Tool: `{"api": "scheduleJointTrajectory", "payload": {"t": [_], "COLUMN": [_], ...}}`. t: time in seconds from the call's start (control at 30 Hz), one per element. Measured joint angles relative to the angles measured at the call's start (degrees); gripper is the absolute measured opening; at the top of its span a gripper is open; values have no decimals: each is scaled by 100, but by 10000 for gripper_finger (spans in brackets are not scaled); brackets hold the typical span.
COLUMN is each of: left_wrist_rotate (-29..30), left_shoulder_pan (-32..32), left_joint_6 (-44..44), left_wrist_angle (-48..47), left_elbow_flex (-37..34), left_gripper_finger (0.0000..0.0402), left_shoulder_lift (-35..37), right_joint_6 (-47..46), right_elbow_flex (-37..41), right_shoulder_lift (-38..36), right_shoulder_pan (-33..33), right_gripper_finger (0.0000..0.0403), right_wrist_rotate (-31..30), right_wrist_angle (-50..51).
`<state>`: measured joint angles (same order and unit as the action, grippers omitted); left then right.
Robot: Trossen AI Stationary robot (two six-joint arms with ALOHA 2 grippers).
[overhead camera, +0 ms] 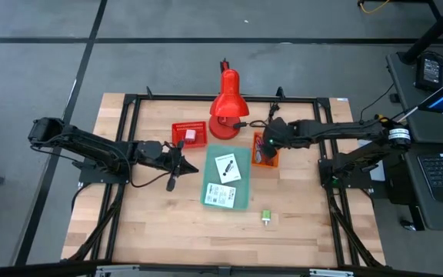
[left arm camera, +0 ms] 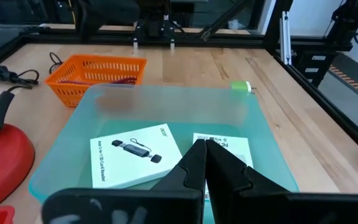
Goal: Pick and place items into bin
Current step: Put the black USB cable into the orange basket
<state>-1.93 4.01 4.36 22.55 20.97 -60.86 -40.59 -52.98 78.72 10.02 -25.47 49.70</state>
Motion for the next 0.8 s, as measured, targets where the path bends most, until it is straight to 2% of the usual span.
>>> {"api": "scheduleJointTrajectory", "payload": {"t": [0.27,0.6,0.7,0.8], "left_wrist_rotate": [-2,-2,-2,-20], "left_shoulder_pan": [1,0,0,1], "left_joint_6": [0,81,232,242], "left_wrist_angle": [-38,-66,-64,-64], "left_elbow_flex": [0,0,0,0], "left_gripper_finger": [4,4,4,4], "left_shoulder_lift": [0,0,0,0], "right_joint_6": [-270,366,522,771], "right_elbow_flex": [-34,-34,-34,-34], "right_shoulder_lift": [-2,-2,-2,-2], "right_shoulder_pan": [0,67,281,570], "right_gripper_finger": [63,63,63,63], "right_wrist_rotate": [-42,34,403,456], "right_wrist_angle": [947,894,893,887]}}
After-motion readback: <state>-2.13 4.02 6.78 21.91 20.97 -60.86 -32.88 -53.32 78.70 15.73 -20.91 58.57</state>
